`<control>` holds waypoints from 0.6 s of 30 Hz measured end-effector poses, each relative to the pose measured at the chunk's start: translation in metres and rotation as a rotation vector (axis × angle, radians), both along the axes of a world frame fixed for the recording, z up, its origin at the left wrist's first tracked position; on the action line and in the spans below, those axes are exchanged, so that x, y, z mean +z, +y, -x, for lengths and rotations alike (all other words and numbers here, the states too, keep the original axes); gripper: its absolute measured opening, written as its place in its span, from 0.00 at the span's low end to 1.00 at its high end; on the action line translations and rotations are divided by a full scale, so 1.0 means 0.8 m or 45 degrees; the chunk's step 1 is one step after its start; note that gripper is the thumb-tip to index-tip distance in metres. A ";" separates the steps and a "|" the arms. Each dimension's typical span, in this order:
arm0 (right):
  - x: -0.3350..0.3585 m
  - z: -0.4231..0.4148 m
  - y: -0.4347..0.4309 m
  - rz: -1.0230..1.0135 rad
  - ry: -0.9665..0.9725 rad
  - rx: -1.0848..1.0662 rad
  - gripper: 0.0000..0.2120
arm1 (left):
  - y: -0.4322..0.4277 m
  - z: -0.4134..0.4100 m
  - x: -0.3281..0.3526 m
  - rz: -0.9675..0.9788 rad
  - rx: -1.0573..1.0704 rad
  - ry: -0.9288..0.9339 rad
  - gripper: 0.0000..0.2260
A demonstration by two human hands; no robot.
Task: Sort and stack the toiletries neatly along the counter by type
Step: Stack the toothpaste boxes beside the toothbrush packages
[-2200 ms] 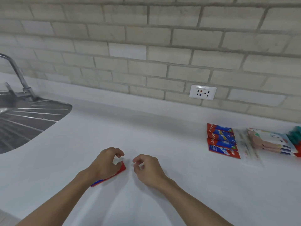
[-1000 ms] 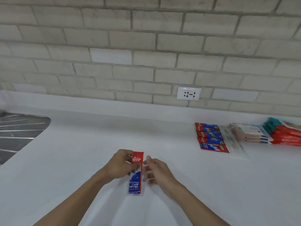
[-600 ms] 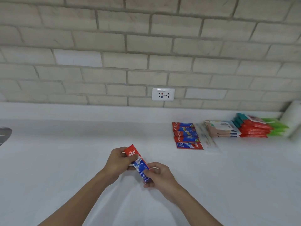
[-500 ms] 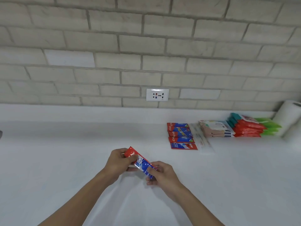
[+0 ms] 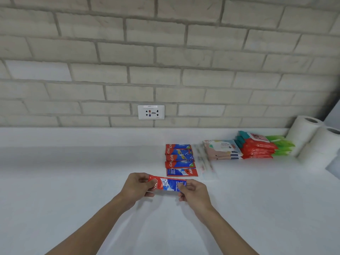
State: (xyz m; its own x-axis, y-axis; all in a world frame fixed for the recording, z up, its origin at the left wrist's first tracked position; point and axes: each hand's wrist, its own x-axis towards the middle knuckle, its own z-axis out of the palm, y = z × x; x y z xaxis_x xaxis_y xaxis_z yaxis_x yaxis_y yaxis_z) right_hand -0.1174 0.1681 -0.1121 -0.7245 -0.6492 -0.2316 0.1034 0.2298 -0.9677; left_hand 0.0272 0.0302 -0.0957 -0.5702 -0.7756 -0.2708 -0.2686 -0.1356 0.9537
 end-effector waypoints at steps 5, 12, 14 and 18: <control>0.000 0.042 -0.004 -0.038 0.105 -0.038 0.05 | 0.000 0.046 -0.005 -0.001 0.035 -0.022 0.07; -0.002 0.083 -0.021 -0.060 0.304 -0.039 0.11 | -0.009 0.091 -0.015 0.026 0.062 -0.081 0.06; -0.006 0.093 -0.026 -0.069 0.376 -0.005 0.11 | -0.015 0.101 -0.021 0.061 0.107 -0.135 0.09; -0.016 0.109 -0.037 -0.112 0.491 0.041 0.11 | -0.019 0.115 -0.022 0.157 0.238 -0.238 0.11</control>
